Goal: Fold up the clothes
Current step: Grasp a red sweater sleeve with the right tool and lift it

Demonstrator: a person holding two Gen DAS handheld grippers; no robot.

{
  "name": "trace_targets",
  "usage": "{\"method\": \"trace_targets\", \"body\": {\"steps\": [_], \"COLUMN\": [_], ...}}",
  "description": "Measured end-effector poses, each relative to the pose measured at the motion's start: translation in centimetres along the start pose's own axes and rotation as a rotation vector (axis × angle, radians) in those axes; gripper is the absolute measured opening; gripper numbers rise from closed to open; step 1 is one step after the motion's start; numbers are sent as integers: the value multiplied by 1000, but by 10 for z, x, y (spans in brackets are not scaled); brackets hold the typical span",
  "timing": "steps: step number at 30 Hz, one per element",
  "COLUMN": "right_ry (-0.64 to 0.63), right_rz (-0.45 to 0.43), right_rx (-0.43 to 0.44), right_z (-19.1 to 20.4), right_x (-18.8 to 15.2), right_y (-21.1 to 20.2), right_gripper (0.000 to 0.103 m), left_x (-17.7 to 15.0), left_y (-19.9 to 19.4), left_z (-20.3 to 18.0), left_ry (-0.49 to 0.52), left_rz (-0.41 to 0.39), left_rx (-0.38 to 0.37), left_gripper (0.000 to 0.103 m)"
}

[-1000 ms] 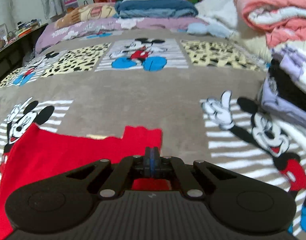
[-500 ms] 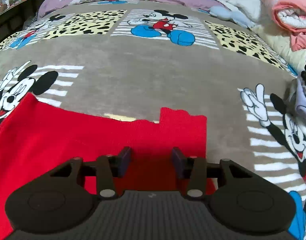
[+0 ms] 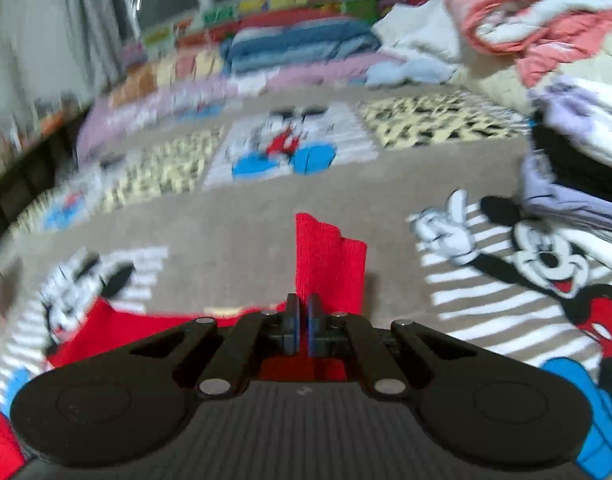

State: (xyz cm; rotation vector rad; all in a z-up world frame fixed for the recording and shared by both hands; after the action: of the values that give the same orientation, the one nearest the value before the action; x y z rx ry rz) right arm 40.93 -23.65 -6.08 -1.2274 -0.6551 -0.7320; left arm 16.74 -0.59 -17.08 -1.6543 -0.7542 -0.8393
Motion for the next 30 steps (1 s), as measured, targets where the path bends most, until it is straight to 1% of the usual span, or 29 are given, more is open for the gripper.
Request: {"method": "trace_targets", "body": {"steps": [3, 6, 9, 12, 16, 20, 21, 23, 26, 28, 30], "right_ry": [93, 179, 269, 335, 401, 444, 451, 468, 457, 476, 487], "right_rz": [-82, -149, -207, -241, -258, -275, -279, -284, -248, -212, -187], "right_rx": [35, 60, 72, 70, 54, 47, 43, 36, -1, -14, -12], "right_z": [-32, -65, -101, -134, -171, -197, -202, -217, -238, -250, -249], "right_x": [5, 0, -12, -28, -52, -77, -81, -91, -100, -109, -118], "right_y": [-40, -74, -104, -123, -139, -151, -153, -155, -152, -149, -147], "right_gripper": [6, 6, 6, 6, 6, 6, 3, 3, 3, 3, 4], "left_x": [-1, -1, -2, -3, -4, -4, -5, -5, -5, -6, -6], "left_y": [-1, -1, -2, -3, -5, -6, -6, -7, -7, -6, -6], "left_z": [0, 0, -1, -1, -2, -2, -2, -2, -2, -2, -3], "left_ry": [3, 6, 11, 14, 22, 27, 28, 28, 29, 34, 38], "left_rz": [-4, -9, -16, -23, -31, -37, -38, -40, -41, -40, -40], "left_rx": [2, 4, 6, 10, 18, 24, 24, 24, 25, 31, 35], "left_gripper": [97, 97, 97, 97, 97, 97, 97, 97, 97, 97, 97]}}
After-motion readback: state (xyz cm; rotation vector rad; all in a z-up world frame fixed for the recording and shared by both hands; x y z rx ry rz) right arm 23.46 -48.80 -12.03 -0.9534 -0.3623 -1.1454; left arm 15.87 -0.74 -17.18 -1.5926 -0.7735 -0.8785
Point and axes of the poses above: each gripper's, at about its wrist camera, not at the fingertips, and y roughly the way its jaws point, z to its left, x to its top, the point moved 7 cm from there along y, roughly the way its jaws point, and after that the axes turned 6 degrees about -y, right-handed, at the moved point
